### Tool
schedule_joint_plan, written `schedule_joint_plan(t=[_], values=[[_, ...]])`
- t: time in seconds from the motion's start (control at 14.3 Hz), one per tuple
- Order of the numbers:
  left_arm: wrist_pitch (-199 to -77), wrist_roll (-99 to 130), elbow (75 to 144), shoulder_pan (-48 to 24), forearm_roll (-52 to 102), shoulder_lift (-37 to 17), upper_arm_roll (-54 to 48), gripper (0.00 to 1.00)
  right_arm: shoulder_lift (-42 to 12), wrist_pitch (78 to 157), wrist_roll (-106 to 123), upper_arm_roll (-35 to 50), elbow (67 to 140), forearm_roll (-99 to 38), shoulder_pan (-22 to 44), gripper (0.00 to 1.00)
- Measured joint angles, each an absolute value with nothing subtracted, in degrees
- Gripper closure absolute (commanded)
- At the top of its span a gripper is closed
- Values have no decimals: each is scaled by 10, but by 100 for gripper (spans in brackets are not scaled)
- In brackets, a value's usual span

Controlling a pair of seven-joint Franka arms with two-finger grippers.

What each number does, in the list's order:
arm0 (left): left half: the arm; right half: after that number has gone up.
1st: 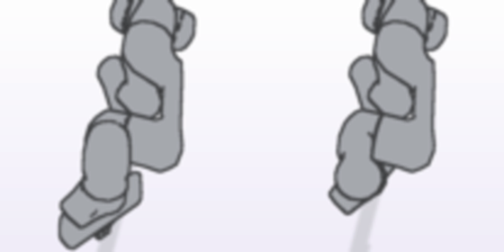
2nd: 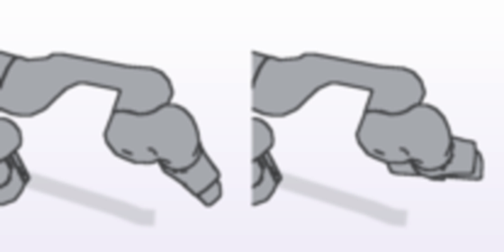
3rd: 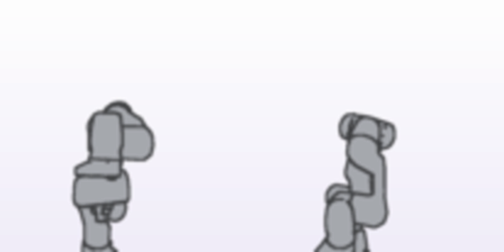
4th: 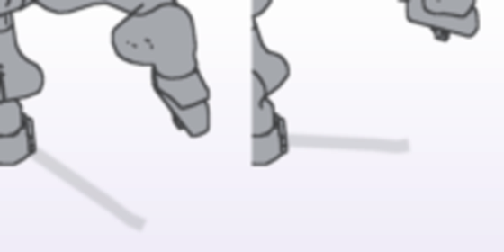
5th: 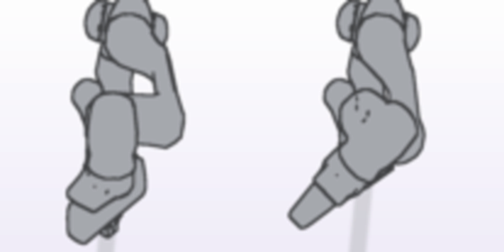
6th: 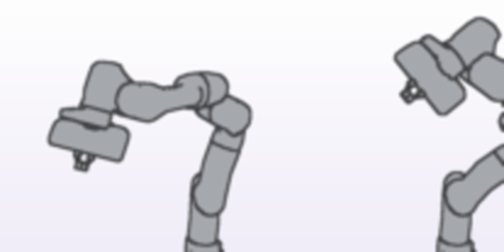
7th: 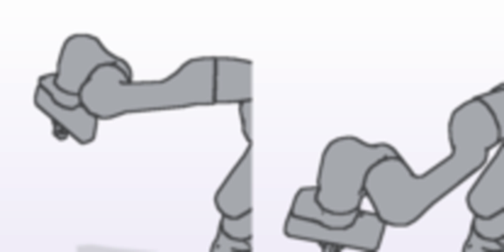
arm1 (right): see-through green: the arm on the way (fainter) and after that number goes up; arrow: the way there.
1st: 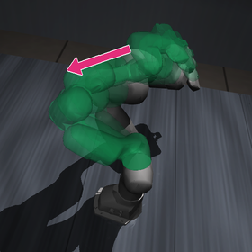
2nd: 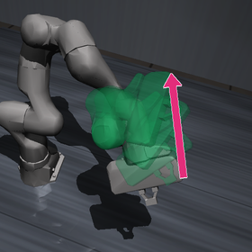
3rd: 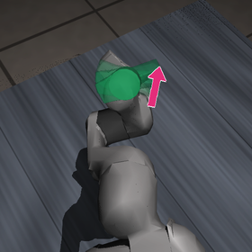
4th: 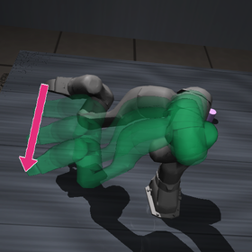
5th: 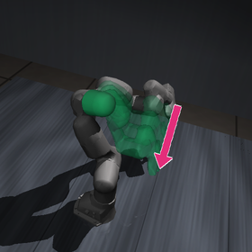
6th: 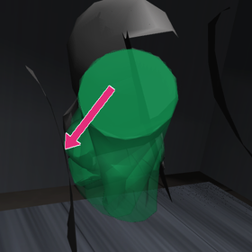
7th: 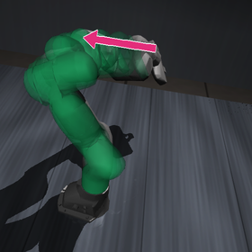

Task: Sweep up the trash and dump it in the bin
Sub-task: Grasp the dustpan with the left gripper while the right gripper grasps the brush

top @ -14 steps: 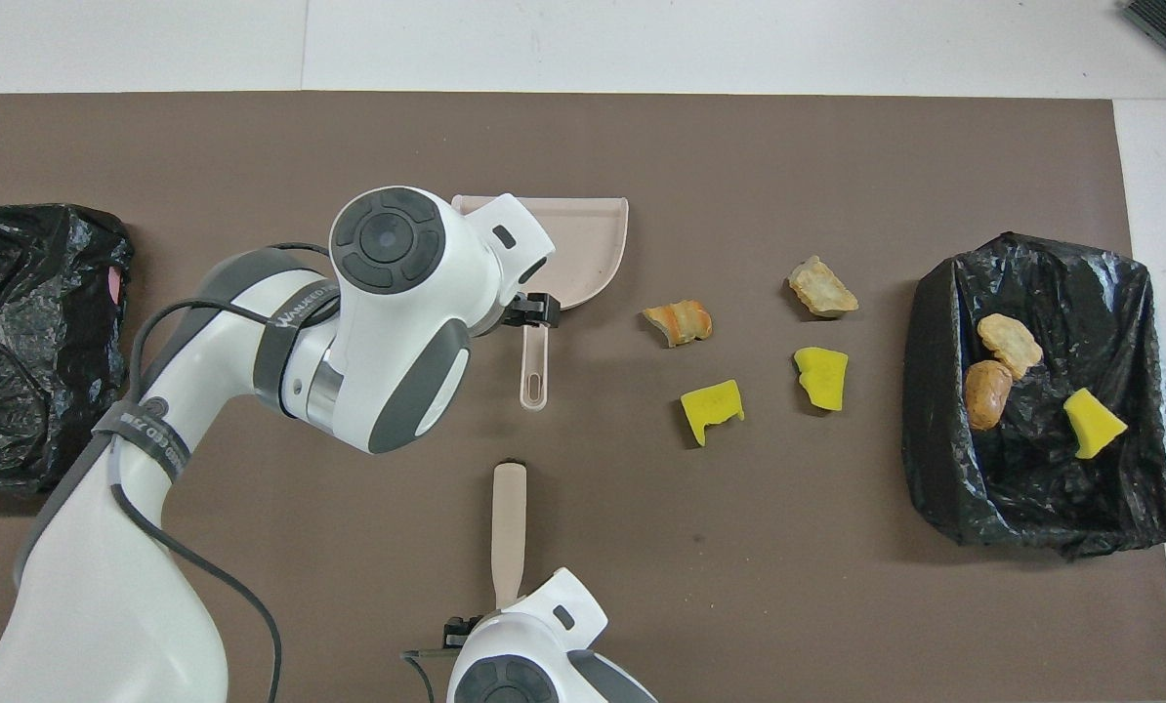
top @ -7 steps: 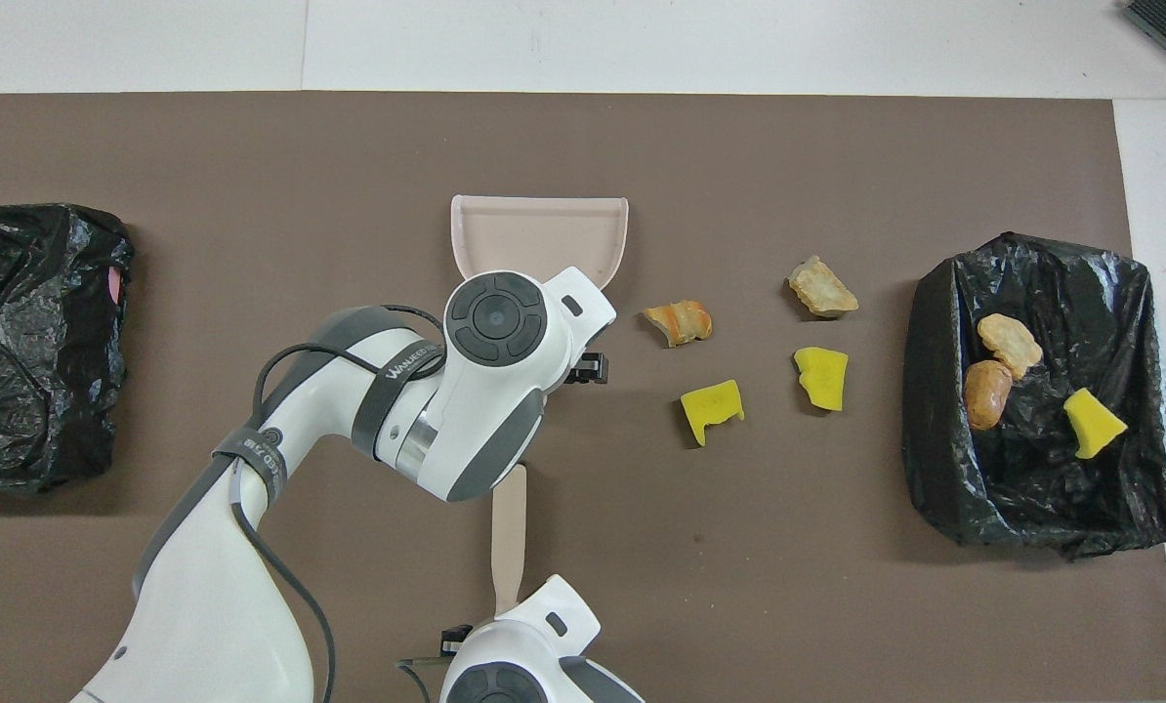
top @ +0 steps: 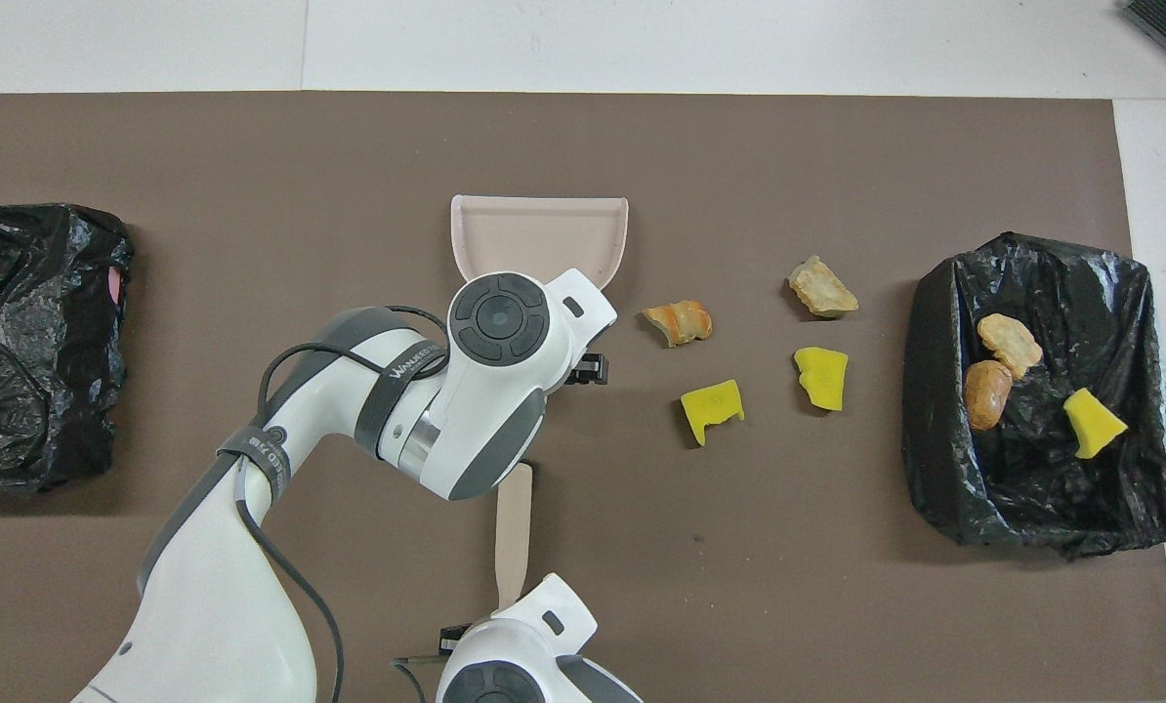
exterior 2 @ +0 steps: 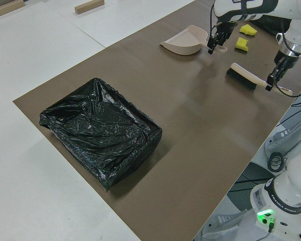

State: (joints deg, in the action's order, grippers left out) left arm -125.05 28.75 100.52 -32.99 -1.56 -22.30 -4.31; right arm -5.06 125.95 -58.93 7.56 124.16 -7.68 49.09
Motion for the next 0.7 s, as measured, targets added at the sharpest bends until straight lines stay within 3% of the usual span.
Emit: schedule_joint_plan(t=[0.49,0.7], values=[[-1215,216,988,-327,-60,-221,-41,100,43,1101,-475,74,1253,-77,402,100],[-1200,60,985,-312,-73,-203,-34,100,77,1050,-412,73,1257,-77,355,100]])
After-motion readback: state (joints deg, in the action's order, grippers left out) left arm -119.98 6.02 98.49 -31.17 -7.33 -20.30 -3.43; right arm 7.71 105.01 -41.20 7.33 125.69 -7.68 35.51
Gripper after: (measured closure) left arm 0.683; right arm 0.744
